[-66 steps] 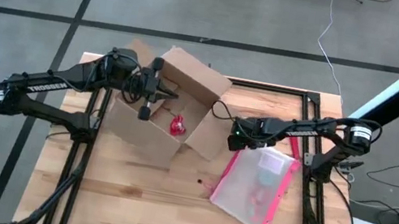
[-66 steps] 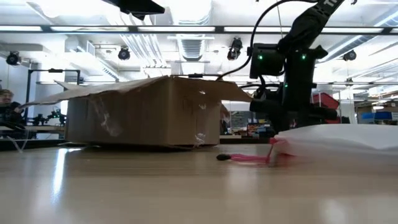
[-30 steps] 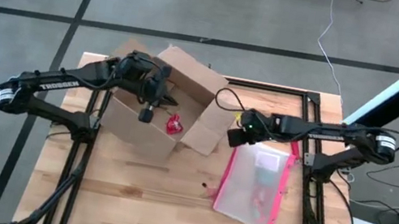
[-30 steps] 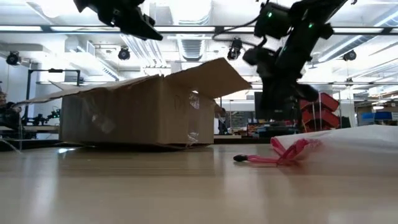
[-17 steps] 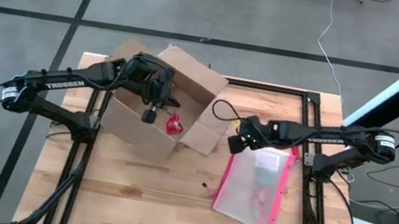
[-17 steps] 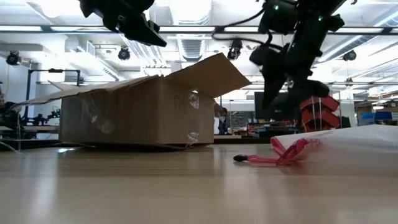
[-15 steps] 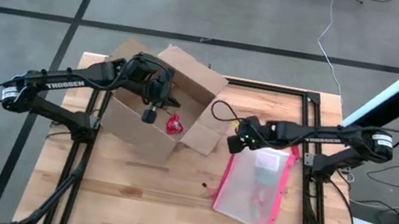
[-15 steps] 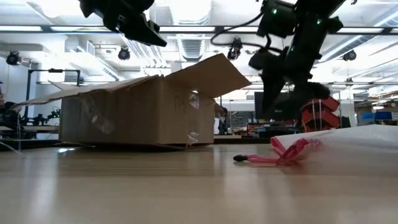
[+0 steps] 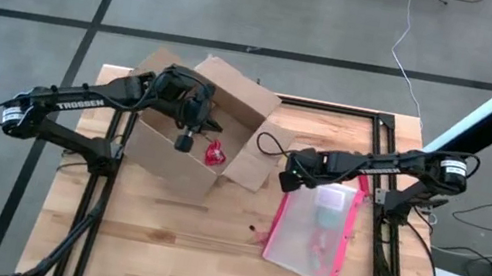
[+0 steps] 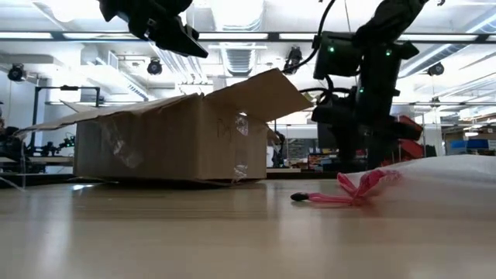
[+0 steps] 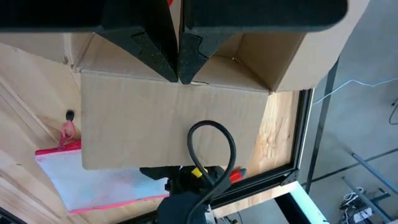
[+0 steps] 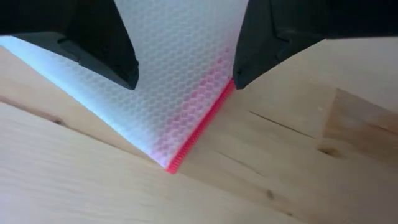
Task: Unpack boxes
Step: Put the red candy into the zip bag
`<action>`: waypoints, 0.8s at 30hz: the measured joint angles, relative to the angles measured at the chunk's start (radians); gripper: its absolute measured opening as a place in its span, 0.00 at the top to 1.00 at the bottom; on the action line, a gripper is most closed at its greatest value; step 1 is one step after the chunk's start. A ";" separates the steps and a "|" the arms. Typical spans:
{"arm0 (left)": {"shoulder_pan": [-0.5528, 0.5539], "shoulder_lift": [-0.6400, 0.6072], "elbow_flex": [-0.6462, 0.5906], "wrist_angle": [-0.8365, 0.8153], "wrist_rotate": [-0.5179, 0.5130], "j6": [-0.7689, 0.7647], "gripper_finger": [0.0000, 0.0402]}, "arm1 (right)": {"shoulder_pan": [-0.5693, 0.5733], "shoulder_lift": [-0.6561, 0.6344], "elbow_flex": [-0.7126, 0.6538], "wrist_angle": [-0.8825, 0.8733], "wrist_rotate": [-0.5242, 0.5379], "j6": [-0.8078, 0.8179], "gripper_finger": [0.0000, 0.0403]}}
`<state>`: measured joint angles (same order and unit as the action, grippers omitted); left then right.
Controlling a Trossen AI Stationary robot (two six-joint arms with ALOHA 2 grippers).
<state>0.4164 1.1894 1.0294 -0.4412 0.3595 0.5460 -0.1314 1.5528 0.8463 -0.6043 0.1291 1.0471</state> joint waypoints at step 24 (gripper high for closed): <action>0.000 -0.001 0.000 0.007 0.000 -0.007 1.00 | 0.000 -0.093 0.112 0.046 -0.058 -0.790 0.53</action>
<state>0.4164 1.1885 1.0298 -0.4339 0.3592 0.5389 -0.1310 1.4601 0.9584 -0.5586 0.0708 0.2572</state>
